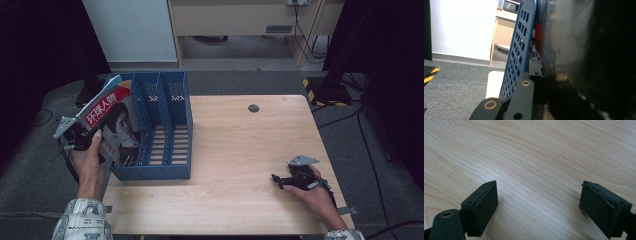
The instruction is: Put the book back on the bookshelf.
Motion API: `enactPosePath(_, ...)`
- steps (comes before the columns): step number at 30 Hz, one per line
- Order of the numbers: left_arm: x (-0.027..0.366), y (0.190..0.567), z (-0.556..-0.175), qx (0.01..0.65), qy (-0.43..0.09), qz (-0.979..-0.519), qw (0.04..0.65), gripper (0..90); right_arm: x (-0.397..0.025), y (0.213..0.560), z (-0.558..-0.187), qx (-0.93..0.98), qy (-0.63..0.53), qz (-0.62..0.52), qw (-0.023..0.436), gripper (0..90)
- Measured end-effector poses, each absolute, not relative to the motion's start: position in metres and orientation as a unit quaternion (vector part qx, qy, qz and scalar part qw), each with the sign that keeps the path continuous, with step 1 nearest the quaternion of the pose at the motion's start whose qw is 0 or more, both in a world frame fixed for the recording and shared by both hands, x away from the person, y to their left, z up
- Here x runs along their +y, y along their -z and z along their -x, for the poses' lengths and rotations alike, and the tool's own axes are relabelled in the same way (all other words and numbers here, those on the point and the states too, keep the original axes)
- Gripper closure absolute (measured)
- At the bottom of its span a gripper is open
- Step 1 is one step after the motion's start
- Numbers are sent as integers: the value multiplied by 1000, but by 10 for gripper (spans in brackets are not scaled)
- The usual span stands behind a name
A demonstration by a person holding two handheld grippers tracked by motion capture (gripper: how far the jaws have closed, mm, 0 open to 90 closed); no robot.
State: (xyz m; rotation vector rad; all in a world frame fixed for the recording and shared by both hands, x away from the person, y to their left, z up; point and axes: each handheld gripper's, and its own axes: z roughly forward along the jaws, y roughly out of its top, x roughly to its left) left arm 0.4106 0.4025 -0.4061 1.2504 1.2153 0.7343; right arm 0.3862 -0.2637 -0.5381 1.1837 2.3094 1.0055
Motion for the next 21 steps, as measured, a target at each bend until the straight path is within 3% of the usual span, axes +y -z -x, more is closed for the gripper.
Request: enactPosePath(21,401,413,-410,536,-313,-547,561,848,-264,538,-386,817,-355,-418,178,152)
